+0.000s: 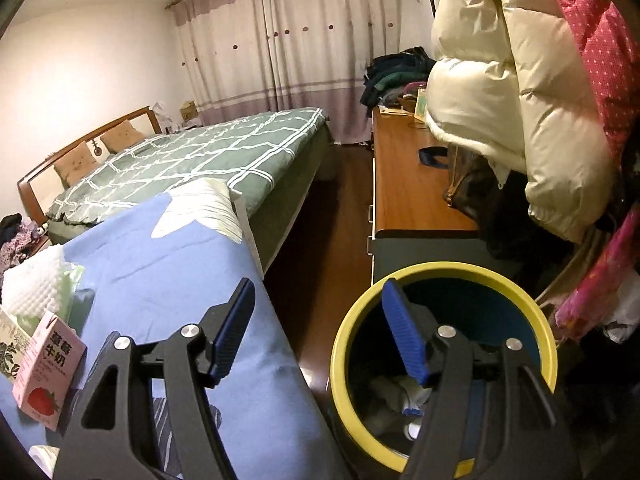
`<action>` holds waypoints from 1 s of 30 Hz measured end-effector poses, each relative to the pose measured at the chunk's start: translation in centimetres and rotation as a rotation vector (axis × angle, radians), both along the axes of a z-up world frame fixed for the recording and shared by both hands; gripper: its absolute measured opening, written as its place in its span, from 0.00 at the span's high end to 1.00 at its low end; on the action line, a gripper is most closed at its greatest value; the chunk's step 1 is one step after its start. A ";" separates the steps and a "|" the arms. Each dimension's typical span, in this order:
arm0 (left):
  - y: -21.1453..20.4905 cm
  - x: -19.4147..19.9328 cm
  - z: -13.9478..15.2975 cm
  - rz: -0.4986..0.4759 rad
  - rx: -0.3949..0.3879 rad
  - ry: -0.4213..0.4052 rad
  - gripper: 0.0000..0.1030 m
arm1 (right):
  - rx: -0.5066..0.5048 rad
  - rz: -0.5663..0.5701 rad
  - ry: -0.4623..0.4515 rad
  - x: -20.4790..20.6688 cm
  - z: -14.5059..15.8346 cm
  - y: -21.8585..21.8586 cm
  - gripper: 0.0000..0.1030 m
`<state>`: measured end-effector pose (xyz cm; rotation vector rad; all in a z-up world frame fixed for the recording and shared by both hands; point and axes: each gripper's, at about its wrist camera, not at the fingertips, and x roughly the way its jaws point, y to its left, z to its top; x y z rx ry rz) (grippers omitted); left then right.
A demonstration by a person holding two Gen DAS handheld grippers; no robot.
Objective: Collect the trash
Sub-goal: 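Carry the tube packet with the right gripper into the bin and release, then grasp the upside-down white bowl with the left gripper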
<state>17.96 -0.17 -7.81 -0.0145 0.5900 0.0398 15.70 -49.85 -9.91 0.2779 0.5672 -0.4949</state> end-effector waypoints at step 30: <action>-21.2 -6.2 -4.2 -0.680 0.041 0.308 0.21 | 0.015 0.023 0.003 0.5 -0.5 -0.1 0.33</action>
